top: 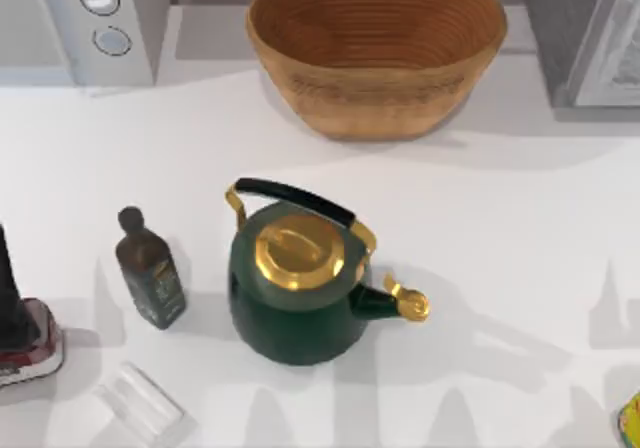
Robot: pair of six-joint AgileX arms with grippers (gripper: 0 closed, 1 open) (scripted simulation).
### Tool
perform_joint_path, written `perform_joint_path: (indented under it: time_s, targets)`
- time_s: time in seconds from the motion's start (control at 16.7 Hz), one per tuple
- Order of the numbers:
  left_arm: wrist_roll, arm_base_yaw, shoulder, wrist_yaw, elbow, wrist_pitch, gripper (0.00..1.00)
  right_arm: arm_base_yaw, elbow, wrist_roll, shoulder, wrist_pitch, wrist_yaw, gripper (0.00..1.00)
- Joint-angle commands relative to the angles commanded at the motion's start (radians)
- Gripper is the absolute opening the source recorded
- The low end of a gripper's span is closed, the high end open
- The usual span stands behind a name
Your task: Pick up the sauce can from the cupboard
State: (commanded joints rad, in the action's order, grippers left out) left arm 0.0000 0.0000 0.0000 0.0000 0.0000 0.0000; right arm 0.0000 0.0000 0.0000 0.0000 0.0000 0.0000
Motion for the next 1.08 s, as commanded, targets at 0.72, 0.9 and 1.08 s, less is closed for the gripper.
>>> perform_joint_path:
  time_s: [0.72,0.9,1.08]
  targets:
    - [0.0,0.0,0.0,0.0,0.0,0.0,1.0,0.069,0.576,0.006,0.479,-0.15,0.07,1.0]
    - [0.0,0.0,0.0,0.0,0.0,0.0,1.0,0.099,0.898,0.008,0.705,-0.222,0.103,1.0]
    - [0.0,0.0,0.0,0.0,0.0,0.0,1.0,0.128,1.212,0.011,0.92,-0.289,0.136,1.0]
